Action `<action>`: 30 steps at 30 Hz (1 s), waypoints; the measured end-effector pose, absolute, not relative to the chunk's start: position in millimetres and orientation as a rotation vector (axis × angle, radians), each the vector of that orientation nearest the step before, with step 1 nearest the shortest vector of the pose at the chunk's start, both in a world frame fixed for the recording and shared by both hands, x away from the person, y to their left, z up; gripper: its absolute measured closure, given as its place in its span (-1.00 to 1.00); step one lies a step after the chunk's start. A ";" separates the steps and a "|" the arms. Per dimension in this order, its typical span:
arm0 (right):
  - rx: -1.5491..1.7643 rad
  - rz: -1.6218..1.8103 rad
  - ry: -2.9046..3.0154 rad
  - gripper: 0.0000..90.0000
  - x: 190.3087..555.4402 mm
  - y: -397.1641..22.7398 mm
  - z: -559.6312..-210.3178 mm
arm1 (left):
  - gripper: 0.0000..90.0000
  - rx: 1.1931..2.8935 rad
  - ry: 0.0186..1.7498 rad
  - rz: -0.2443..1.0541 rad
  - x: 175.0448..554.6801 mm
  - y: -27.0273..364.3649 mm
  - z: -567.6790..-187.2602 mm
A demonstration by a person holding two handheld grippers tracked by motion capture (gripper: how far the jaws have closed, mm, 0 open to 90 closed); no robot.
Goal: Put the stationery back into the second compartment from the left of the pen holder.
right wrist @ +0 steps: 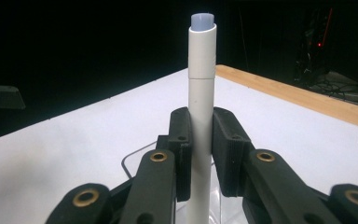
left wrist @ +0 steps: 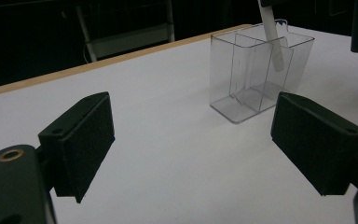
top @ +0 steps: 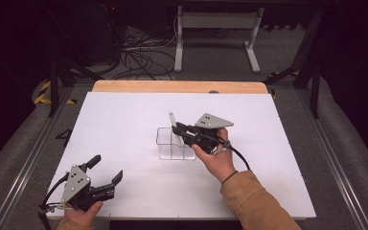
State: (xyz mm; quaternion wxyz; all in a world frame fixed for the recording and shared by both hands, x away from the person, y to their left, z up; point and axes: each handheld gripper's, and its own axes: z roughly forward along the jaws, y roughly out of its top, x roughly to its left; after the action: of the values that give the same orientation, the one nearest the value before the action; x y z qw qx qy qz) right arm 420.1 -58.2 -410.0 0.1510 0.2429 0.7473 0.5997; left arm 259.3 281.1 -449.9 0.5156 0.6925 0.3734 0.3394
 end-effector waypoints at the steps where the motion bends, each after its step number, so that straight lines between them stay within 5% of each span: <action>1: 0.697 1.719 2.147 0.76 419.5 -58.2 -410.7 | -0.69 1.663 0.897 0.815 259.2 281.1 -449.9; 11: 0.712 1.698 2.166 0.74 417.1 -60.2 -413.2 | -0.69 1.663 0.896 0.816 259.1 281.0 -449.6; 19: 0.684 1.679 2.143 0.11 415.2 -66.1 -405.7 | -0.69 1.666 0.895 0.816 259.2 280.8 -449.8; 30: 0.587 1.696 2.103 -0.27 400.7 -74.3 -378.6 | -0.69 1.661 0.898 0.819 258.4 281.0 -449.2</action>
State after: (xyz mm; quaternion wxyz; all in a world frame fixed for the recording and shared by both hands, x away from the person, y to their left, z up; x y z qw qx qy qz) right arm 400.7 -74.3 -378.6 0.1874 0.2087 0.7470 0.6027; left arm 258.4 281.0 -449.2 0.5155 0.6916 0.3738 0.3410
